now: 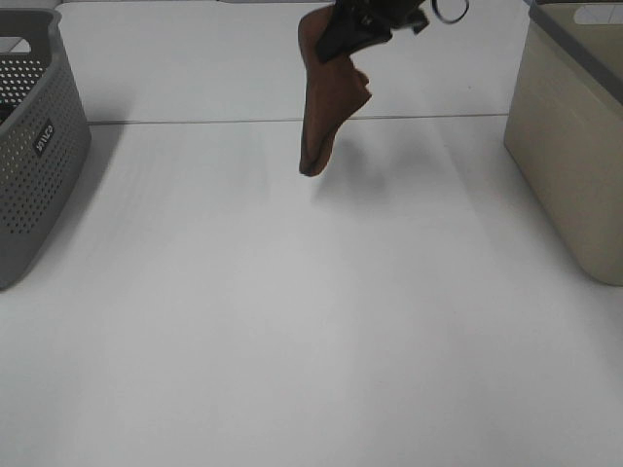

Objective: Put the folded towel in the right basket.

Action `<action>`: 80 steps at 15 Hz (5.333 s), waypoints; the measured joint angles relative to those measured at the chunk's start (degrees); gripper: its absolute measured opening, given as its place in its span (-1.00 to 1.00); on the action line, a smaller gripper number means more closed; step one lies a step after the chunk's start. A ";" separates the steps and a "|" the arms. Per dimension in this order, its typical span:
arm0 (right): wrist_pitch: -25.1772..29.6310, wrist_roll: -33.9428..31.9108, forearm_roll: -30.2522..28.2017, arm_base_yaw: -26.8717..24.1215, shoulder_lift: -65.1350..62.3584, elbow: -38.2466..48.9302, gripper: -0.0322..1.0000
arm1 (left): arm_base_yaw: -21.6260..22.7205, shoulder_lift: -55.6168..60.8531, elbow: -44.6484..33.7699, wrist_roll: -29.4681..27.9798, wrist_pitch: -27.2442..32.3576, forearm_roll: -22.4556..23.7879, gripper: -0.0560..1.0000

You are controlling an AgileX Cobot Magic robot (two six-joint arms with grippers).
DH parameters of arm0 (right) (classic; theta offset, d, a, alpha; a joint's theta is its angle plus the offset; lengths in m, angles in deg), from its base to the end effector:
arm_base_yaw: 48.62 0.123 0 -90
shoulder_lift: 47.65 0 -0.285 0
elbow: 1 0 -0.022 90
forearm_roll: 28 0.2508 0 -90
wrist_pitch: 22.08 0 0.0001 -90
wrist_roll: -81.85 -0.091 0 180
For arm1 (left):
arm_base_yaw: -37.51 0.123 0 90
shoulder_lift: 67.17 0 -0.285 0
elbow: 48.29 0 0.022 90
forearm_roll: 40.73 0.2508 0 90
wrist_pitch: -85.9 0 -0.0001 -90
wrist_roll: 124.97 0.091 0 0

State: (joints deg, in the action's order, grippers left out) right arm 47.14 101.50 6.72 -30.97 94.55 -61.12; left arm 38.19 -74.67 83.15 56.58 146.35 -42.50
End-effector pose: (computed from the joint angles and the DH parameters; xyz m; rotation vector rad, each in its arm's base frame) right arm 0.4733 0.2015 0.2892 -0.7220 2.4249 0.7993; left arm -0.0054 -0.0025 0.2778 0.0169 2.0331 -0.0124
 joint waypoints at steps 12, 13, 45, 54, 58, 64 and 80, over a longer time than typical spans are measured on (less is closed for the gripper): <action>0.80 -6.07 -15.36 -23.89 -17.88 0.00 -0.80 | 0.00 0.00 0.00 0.00 0.00 0.00 0.94; 0.80 -6.13 -15.58 -26.81 -18.05 0.00 -0.80 | 0.00 0.00 0.00 0.00 0.00 0.00 0.94; 0.52 -13.64 -22.35 -14.90 -33.23 32.14 0.52 | 0.00 0.00 0.00 0.00 0.00 0.00 0.94; 0.52 -13.75 -26.01 -14.90 -63.25 71.85 0.52 | 0.00 0.00 0.00 0.00 0.00 0.00 0.94; -0.17 -13.75 -28.48 -14.90 -81.42 93.68 0.52 | 0.00 0.00 0.00 0.00 0.00 0.00 0.94; -7.22 -13.81 -30.77 -14.90 -107.14 108.00 0.52 | 0.00 0.00 0.00 0.00 0.00 0.00 0.94; -8.14 -13.81 -31.74 -14.90 -133.56 108.40 0.52 | 0.00 0.00 0.00 0.00 0.00 0.00 0.94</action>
State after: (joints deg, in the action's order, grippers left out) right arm 39.00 87.69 -25.02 -45.87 -39.01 47.28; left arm 38.19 -74.67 83.15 56.58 146.35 -42.50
